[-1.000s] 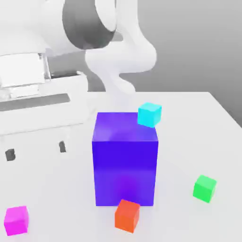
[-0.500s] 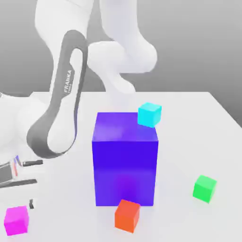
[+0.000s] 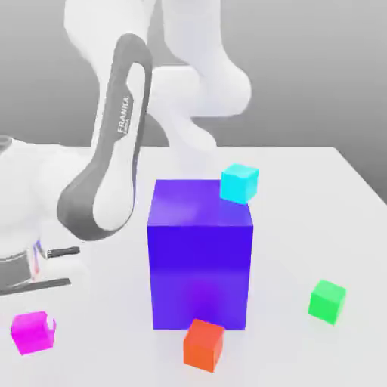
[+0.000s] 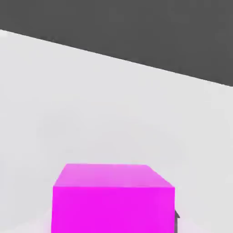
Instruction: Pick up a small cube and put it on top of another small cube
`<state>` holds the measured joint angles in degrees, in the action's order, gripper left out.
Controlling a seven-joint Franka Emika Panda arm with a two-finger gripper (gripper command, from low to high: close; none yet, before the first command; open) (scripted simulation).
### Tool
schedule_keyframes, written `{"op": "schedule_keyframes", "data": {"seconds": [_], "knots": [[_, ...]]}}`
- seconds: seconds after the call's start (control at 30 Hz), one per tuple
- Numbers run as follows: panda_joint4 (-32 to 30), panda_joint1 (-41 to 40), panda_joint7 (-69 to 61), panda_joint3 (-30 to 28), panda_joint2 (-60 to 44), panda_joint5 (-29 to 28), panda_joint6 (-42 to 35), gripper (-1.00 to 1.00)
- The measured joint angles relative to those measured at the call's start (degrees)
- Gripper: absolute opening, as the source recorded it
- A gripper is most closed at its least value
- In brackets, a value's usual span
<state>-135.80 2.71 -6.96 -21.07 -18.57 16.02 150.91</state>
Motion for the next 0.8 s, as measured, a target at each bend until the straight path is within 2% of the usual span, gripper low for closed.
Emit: {"op": "schedule_keyframes", "data": {"seconds": [0.23,0.4,0.5,0.57,0.63,0.7,0.73,0.8], "knots": [[-6.7,13.0,8.5,6.8,7.2,-6.0,0.0,-1.00],[-12.0,22.6,15.3,13.8,13.2,-10.9,0.4,-1.00],[-15.8,34.7,20.7,19.2,17.8,-14.4,0.7,-1.00],[-16.9,44.3,22.3,19.2,17.5,-15.4,2.7,-1.00],[-17.0,40.9,22.0,16.3,14.3,-14.6,6.1,-1.00],[-16.9,39.8,21.4,16.3,10.4,-13.7,9.9,-1.00],[-16.9,39.6,21.1,16.4,8.9,-13.3,11.3,1.00],[-16.9,39.6,21.1,16.4,8.9,-13.3,11.3,1.00]]}}
